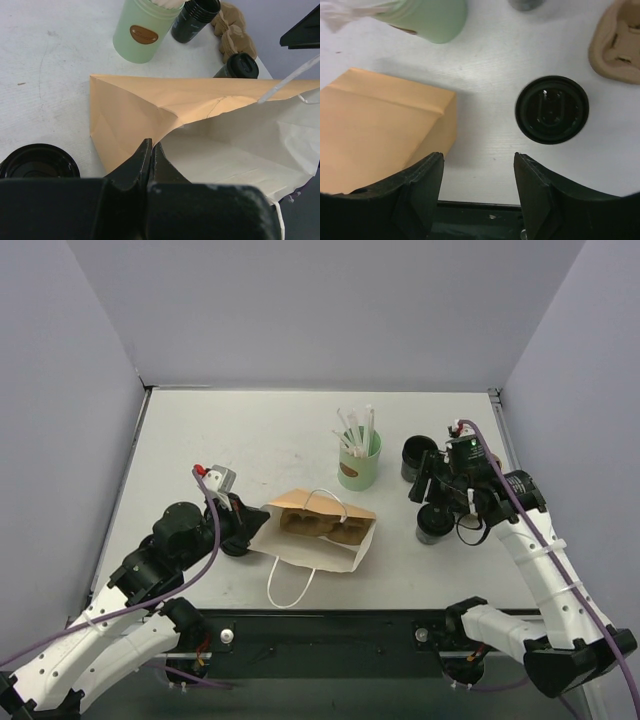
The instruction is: Pack the takeout coffee
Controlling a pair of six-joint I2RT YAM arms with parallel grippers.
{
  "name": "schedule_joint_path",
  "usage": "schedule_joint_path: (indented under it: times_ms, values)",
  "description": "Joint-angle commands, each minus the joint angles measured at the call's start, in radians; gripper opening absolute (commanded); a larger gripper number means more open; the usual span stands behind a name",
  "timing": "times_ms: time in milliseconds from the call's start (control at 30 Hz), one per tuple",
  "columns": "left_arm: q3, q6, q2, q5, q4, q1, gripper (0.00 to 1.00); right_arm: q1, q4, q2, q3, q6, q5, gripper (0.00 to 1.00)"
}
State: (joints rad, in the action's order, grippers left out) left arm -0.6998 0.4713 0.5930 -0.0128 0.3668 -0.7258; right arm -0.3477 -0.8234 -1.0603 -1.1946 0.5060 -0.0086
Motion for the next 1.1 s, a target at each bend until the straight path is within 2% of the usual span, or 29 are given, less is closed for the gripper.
schedule_joint_path:
  times_ms: [0,100,233,367,533,767,933,1067]
  values:
    - [-0.011,0.02,-0.013,0.013,0.017,-0.006,0.0,-0.063,0.068,0.072,-0.062,-0.081,-0.138,0.6]
    - [0.025,0.026,-0.045,0.013,0.006,-0.006,0.0,-0.128,0.15,0.137,-0.02,-0.121,-0.275,0.64]
    - [0.034,0.05,-0.07,0.013,0.027,-0.007,0.0,-0.213,0.141,0.151,-0.02,-0.041,-0.329,0.67]
    - [0.003,0.056,-0.065,0.039,0.029,-0.009,0.0,-0.295,0.109,0.161,-0.048,-0.015,-0.261,0.67]
    - [0.011,0.056,-0.068,0.028,0.03,-0.021,0.0,-0.344,0.086,0.142,-0.086,-0.043,-0.261,0.66]
    - [0.055,0.076,-0.073,-0.005,0.003,-0.029,0.0,-0.503,-0.014,0.053,-0.266,-0.073,-0.004,0.61]
    - [0.027,0.084,-0.024,-0.016,-0.035,-0.032,0.0,-0.69,-0.049,-0.015,-0.405,-0.121,0.165,0.54]
    - [-0.004,0.09,0.019,-0.012,-0.046,-0.032,0.0,-0.853,-0.074,-0.142,-0.517,-0.233,0.266,0.52]
